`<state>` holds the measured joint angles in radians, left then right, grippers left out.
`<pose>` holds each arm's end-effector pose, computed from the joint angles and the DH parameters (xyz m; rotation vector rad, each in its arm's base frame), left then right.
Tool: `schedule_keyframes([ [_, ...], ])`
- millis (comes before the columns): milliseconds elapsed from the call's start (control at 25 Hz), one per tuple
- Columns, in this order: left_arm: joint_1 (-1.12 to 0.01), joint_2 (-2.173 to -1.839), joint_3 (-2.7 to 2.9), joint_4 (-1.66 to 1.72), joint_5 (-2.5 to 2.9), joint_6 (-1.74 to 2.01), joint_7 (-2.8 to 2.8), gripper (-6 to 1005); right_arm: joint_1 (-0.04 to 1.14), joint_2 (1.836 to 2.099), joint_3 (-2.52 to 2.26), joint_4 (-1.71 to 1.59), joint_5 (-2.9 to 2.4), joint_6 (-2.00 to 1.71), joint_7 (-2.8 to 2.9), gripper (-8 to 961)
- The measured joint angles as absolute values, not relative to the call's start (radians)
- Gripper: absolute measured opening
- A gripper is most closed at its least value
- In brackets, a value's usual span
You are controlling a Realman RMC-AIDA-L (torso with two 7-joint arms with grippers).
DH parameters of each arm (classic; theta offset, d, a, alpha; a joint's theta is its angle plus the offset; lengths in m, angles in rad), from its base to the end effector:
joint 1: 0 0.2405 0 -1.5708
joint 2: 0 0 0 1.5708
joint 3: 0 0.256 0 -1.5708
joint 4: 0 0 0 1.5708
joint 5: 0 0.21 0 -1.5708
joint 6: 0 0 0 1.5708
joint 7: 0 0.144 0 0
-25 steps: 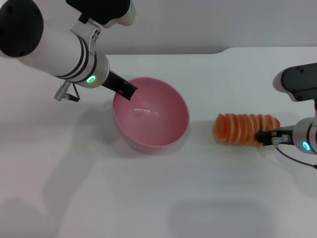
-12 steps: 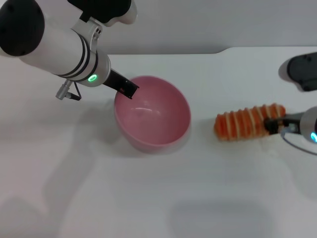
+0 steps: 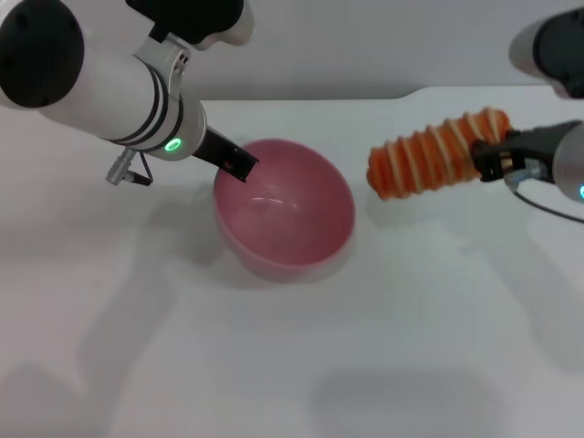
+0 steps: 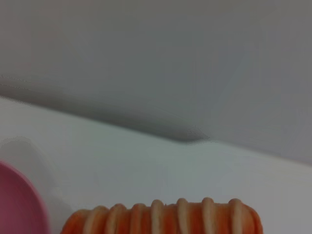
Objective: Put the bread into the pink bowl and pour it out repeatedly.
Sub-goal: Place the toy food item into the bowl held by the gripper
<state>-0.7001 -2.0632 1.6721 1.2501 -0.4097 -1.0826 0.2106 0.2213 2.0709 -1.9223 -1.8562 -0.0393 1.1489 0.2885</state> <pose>-0.1376 0.4040 -0.0388 -2.3290 -0.7677 0.2814 0.1557 0.3208 0.0088 -1.9222 0.9219 -0.0917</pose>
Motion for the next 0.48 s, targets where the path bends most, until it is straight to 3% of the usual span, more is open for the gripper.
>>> schedule_keyframes([
  [480,-0.706,-2.066,1.675,1.243,-0.411,-1.068,0.208,184,0.264,2.075,-1.999,-1.969,-0.077,1.214,0.287,247],
])
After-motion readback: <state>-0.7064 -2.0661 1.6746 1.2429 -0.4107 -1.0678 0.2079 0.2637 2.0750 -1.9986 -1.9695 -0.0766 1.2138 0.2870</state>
